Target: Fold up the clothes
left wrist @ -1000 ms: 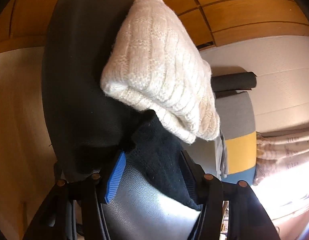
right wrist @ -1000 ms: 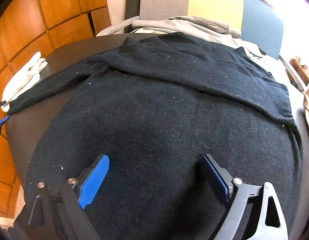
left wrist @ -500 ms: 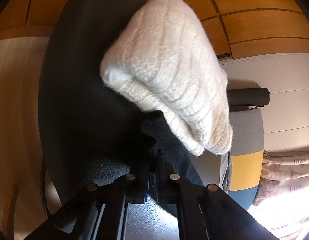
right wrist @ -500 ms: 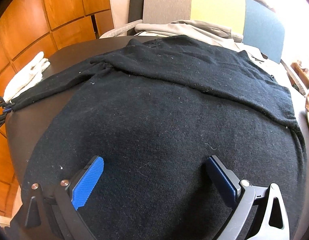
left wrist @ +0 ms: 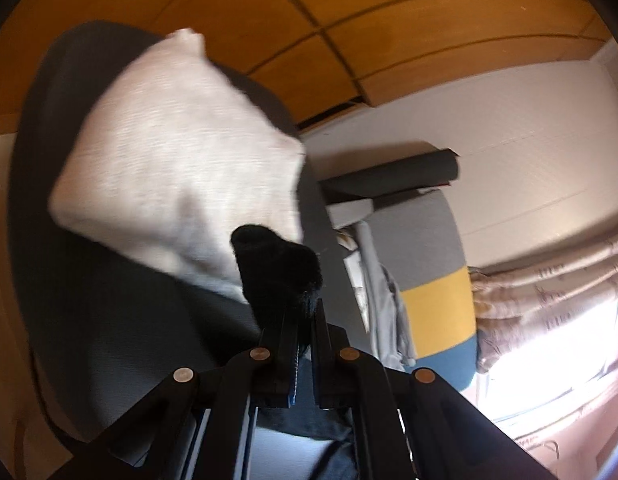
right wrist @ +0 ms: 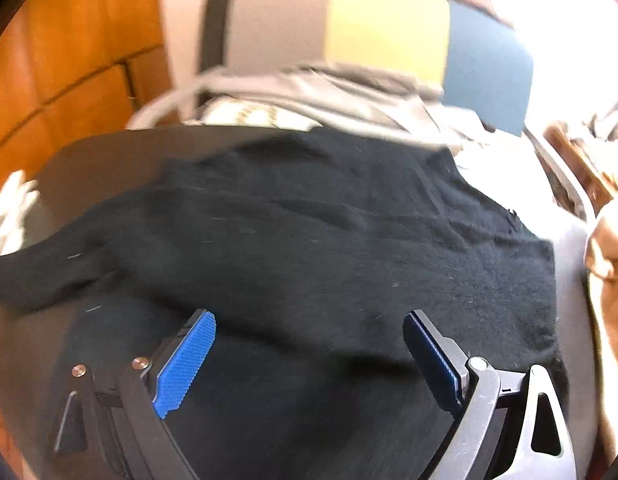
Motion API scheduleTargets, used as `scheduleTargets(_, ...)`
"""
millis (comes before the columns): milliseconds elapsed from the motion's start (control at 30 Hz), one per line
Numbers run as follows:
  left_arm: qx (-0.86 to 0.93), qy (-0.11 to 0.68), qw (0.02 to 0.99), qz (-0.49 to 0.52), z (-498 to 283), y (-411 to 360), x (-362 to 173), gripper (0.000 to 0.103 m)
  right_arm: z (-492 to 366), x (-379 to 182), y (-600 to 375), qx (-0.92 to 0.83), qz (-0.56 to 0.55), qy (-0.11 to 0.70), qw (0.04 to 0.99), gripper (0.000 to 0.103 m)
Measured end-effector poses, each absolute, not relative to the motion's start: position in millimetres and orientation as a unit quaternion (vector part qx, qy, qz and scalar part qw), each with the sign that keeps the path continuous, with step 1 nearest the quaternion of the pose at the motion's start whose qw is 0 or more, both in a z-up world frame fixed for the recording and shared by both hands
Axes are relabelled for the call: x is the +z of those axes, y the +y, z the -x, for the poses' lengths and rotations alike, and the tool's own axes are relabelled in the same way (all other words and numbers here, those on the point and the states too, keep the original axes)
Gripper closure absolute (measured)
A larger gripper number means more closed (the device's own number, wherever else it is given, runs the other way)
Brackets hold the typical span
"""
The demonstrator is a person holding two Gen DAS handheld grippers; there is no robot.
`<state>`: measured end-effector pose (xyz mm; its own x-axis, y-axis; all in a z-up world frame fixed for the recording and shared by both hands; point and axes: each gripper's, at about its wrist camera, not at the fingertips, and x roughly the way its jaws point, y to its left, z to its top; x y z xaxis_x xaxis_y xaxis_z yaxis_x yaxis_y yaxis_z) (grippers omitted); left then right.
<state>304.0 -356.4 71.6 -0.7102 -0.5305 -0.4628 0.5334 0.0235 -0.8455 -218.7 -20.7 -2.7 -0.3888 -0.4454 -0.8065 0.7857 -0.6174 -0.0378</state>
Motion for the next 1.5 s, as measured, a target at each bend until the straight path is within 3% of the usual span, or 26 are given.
scheduleTargets(300, -0.763, 0.578, 0.288, -0.011, -239.6, -331.6, 136.1, 0.099, 223.0, -18.6, -15.4, -0.813, -0.393, 0.192, 0.384, 0.003)
scheduleTargets(700, -0.838, 0.510, 0.125, -0.152, 2.8, -256.0, 172.3, 0.099, 232.2, -19.0, -7.7, -0.810, -0.390, 0.165, 0.406, 0.001)
scheduleTargets(967, -0.825, 0.488, 0.085, -0.273, 119.2, -215.3, 113.4, 0.099, 238.7, -17.0, 2.2, -0.803, -0.397, 0.119, 0.429, 0.001)
scheduleTargets(1333, -0.807, 0.443, 0.088, -0.380, 167.7, -198.9, 40.3, 0.100, 234.2, -18.4, -3.2, -0.805, -0.394, 0.140, 0.420, 0.000)
scheduleTargets(1500, -0.804, 0.426, 0.094, -0.404, 168.4, -200.8, 33.9, 0.087, 232.5, -19.1, -5.1, -0.806, -0.394, 0.150, 0.416, 0.000)
